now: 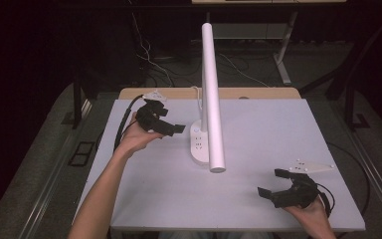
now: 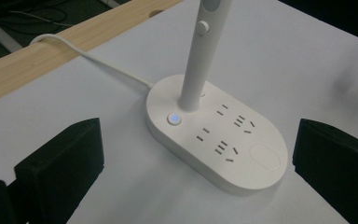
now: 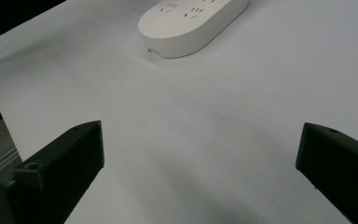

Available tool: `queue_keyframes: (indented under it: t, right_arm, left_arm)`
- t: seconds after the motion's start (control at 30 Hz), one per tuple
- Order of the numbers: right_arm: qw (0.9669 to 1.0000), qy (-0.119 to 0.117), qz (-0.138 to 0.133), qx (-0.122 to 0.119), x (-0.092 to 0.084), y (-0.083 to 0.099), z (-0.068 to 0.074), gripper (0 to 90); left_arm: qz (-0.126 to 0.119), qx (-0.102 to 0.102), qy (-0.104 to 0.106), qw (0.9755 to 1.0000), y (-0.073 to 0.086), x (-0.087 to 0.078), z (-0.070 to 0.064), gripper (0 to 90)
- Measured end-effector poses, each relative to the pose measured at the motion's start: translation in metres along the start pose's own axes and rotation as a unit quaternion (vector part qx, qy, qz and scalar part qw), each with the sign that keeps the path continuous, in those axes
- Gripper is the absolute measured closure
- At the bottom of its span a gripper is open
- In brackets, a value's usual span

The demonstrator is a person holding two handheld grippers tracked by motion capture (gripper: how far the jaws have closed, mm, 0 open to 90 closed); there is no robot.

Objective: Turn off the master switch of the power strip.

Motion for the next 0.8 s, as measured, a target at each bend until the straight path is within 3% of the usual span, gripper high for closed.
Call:
queue_keyframes:
  t: [0.43,0.8]
  right_arm:
    - [1.0000,0.000,0.001,0.000,0.000,0.000,0.000,0.2]
    - [1.0000,0.000,0.002,-0.001,0.000,0.000,-0.001,0.2]
  left_arm:
    - [0.003,0.000,-0.007,1.0000,-0.005,0.012,0.009,0.7]
    - [-0.001,-0.017,-0.007,0.9998,-0.003,0.027,0.014,0.9]
Point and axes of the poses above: each handheld gripper's, and its own axes: x roughly forward along the jaws, y roughly out of its underside, z roughly to its left, the point moved 3 cm from there along x, roughly forward along the jaws, and after that the axes turned 8 degrees about y, right-handed, at the moved point
